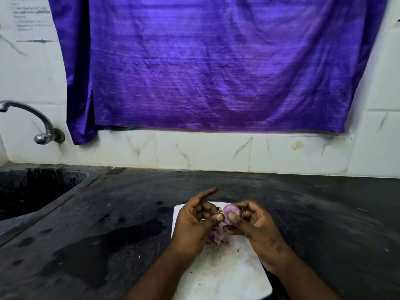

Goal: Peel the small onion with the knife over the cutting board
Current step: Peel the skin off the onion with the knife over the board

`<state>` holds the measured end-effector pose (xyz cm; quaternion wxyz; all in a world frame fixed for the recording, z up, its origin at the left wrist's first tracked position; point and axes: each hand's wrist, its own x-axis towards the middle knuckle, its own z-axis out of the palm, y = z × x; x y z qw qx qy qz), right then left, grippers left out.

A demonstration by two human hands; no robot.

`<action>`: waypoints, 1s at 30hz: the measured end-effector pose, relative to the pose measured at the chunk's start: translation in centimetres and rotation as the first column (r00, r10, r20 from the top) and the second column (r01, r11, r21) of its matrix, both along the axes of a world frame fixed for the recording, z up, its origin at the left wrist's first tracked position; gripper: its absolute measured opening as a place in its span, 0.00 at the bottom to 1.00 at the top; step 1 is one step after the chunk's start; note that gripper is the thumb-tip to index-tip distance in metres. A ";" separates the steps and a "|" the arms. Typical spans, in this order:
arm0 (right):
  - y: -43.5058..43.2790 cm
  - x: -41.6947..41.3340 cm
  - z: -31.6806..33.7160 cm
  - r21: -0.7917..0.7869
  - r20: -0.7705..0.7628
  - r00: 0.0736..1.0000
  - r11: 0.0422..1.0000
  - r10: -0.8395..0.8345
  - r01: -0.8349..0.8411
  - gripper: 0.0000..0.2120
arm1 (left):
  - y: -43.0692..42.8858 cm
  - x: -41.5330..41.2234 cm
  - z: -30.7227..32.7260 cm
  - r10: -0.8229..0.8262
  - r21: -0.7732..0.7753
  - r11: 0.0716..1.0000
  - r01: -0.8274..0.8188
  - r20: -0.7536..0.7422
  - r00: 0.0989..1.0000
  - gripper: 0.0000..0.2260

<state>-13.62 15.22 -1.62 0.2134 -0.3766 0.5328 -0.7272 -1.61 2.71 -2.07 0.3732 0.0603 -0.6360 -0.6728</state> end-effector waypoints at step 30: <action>0.2 -0.4 -0.4 0.061 -0.127 0.988 0.994 -0.083 0.091 0.11 | -0.3 -0.3 -0.5 0.073 -0.124 0.990 -0.062 0.085 0.994 0.23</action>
